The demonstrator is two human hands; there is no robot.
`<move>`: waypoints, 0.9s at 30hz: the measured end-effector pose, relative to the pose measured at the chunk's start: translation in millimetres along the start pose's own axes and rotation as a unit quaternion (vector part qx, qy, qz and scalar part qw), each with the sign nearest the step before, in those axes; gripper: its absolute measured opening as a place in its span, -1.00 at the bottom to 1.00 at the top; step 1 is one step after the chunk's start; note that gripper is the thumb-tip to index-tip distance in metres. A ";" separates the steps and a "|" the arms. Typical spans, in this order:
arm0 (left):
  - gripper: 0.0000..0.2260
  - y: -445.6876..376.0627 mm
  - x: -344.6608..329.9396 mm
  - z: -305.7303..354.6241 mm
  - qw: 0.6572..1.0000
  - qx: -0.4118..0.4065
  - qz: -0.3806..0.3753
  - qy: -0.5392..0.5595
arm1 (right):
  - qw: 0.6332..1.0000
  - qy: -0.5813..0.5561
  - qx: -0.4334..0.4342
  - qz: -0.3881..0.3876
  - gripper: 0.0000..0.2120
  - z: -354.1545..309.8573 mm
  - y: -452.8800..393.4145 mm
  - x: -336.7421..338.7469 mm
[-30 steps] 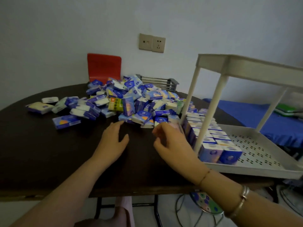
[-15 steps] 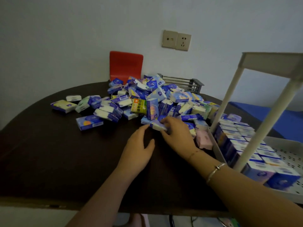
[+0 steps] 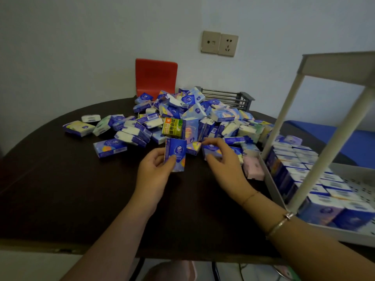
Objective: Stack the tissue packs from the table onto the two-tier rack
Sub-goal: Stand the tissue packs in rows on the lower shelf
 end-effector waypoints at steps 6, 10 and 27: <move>-0.82 0.9 -2.2 0.0 0.998 -0.026 -0.002 -0.053 | 0.945 0.311 -0.095 0.038 -0.53 31.7 -17.2 -9.2; -0.76 2.8 -6.5 -0.1 0.995 -0.023 -0.044 -0.089 | 0.919 0.374 -0.122 0.004 -0.50 32.4 -10.6 -11.7; -0.62 -22.4 -40.1 -2.1 0.996 -0.025 -0.081 -0.004 | 0.923 0.376 -0.069 0.039 -0.33 39.3 -5.8 -6.3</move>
Point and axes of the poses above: each hand's wrist, its own y-axis away from the middle knuckle, its own x-axis out of the back of the hand, z = x × y, the point moved 4 cm from there along -y, towards the middle knuckle, and after that the axes turned 9 degrees about -x, right-handed, at the moved point
